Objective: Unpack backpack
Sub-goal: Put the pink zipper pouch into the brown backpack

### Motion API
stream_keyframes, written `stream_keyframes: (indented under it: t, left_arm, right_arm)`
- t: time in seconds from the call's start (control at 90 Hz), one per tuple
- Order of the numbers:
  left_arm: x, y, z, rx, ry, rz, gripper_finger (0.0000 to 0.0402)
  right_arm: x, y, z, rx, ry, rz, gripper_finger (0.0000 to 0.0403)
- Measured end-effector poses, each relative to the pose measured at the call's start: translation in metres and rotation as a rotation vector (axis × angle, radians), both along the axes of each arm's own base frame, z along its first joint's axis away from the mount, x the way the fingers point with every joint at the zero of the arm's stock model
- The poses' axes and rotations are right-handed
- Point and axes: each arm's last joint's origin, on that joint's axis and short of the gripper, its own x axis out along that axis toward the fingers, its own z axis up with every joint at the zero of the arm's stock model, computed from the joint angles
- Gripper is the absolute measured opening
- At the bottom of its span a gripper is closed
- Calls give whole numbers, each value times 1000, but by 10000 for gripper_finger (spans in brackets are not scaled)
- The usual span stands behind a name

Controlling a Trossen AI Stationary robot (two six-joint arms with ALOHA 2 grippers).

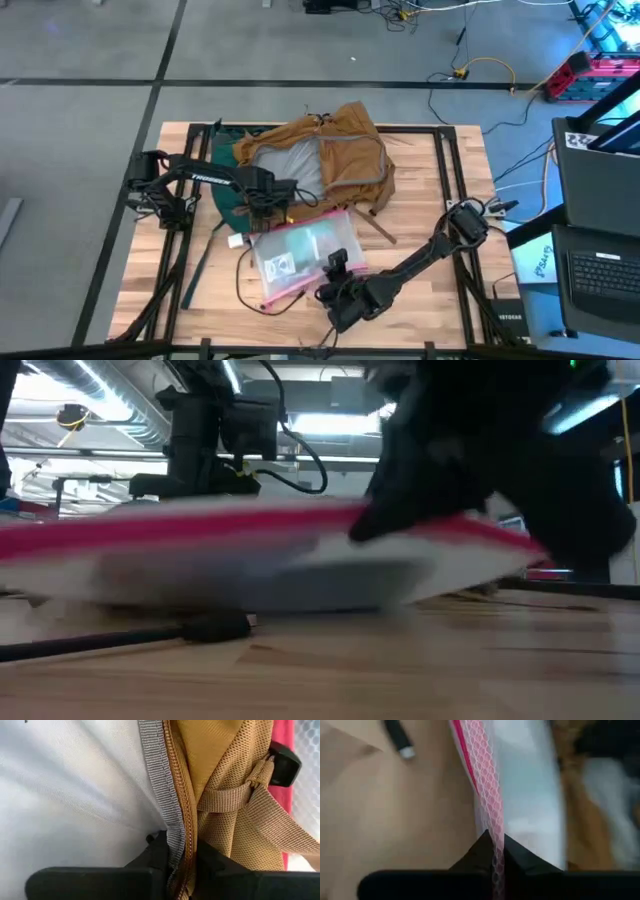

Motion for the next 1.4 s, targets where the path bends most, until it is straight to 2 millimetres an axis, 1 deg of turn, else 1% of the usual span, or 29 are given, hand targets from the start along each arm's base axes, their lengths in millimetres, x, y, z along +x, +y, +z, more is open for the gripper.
stream_keyframes:
  t: [0.144,0.322,0.433,0.6,0.722,0.844,1.133,1.3,1.4]
  left_arm:
    - [4,-3,8,-5,-38,-10,31]
    - [12,-18,36,-4,-147,-57,31]
    - [17,-31,55,-16,-225,-103,31]
    - [22,-49,80,-21,-321,-164,31]
    - [22,-58,95,-25,-371,-196,31]
    - [18,-69,102,-34,-380,-214,31]
    - [-3,-95,118,-74,-402,-239,31]
    - [-11,-110,122,-83,-416,-278,31]
    - [-13,-115,122,-87,-405,-284,31]
  right_arm:
    - [-9,11,25,-108,-21,-46,0]
    - [-30,25,57,-182,-60,-108,0]
    - [-43,28,72,-224,-87,-147,0]
    - [-56,25,91,-273,-121,-206,0]
    - [-57,23,100,-270,-152,-208,0]
    - [-58,21,109,-272,-179,-202,0]
    - [-54,12,124,-337,-411,-222,0]
    - [-45,-6,137,-368,-509,-268,0]
    - [-43,-21,149,-384,-546,-299,0]
